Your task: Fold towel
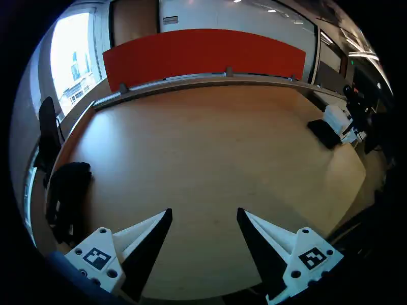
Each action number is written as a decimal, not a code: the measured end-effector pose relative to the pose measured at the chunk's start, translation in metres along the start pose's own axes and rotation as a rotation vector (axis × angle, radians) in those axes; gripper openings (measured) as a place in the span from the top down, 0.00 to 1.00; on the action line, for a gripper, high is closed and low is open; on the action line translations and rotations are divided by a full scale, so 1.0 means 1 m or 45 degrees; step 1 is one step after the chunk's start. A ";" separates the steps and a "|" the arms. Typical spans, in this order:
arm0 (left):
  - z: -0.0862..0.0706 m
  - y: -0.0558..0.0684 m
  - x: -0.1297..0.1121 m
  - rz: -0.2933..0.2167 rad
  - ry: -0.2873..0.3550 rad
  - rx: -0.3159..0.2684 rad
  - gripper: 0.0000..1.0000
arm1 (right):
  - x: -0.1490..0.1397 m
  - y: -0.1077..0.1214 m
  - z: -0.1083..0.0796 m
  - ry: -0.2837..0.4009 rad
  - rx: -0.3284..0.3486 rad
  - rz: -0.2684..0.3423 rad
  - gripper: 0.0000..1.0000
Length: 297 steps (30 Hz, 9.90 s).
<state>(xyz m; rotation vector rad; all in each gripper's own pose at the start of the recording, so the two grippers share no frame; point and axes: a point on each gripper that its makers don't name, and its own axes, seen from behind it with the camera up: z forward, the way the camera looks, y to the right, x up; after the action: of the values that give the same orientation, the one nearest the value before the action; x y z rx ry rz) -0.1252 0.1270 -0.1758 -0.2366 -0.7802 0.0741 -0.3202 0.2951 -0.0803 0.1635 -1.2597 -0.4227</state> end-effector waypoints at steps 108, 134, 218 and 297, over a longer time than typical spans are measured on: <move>-0.031 -0.109 0.168 -0.145 0.683 0.235 0.06 | 0.213 -0.049 -0.225 1.434 -0.245 0.610 0.05; -0.033 -0.161 0.229 -0.197 0.881 0.274 0.06 | 0.258 -0.121 -0.272 1.521 -0.195 0.593 0.04; 0.071 -0.161 0.148 -0.122 1.065 0.242 0.06 | 0.308 -0.263 -0.247 1.549 -0.078 0.586 0.03; 0.112 -0.159 0.100 -0.146 1.013 0.304 0.06 | 0.271 -0.217 -0.190 1.658 -0.106 0.666 0.02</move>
<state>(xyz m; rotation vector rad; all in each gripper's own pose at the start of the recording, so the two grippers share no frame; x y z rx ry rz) -0.1360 0.0083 0.0076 0.0170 0.0117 -0.0374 -0.1224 -0.0306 0.0261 0.0093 0.0268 0.1245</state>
